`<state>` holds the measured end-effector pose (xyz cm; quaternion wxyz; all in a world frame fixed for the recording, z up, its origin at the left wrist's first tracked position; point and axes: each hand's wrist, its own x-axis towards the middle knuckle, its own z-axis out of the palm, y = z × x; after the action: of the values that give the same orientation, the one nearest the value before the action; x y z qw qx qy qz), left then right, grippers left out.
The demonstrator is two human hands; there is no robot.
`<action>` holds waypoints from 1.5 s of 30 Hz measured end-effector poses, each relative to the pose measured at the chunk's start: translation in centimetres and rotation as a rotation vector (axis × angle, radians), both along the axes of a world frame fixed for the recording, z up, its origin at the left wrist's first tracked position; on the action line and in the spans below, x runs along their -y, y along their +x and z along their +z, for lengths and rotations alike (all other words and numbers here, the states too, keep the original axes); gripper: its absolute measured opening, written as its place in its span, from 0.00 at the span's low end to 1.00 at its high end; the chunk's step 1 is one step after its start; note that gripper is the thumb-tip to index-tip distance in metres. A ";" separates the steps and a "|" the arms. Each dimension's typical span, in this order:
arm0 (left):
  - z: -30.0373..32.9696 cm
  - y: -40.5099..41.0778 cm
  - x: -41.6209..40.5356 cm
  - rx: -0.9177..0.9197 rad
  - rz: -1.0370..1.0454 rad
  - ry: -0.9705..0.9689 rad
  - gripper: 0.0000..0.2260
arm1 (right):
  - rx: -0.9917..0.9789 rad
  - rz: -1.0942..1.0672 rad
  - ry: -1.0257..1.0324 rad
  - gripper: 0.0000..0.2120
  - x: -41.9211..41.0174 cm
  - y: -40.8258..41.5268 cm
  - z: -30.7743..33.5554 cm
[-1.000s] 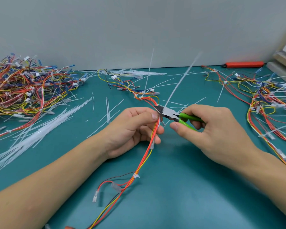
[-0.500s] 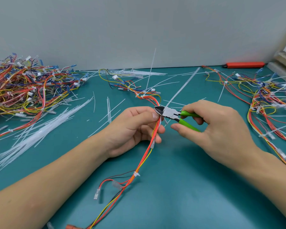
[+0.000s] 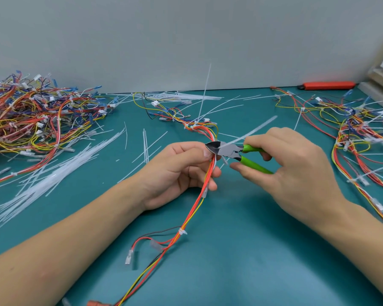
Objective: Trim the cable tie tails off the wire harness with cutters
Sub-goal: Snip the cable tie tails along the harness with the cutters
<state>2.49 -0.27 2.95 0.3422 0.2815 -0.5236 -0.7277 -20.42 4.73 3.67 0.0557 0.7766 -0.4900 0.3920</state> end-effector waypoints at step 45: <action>-0.3 -0.2 0.1 0.027 0.025 0.008 0.06 | 0.958 0.333 1.433 0.21 0.1 -0.8 1.9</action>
<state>2.32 -0.33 2.69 0.3431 0.2991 -0.5218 -0.7215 -21.21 4.59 5.56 -0.7152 0.4379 -0.4691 0.2770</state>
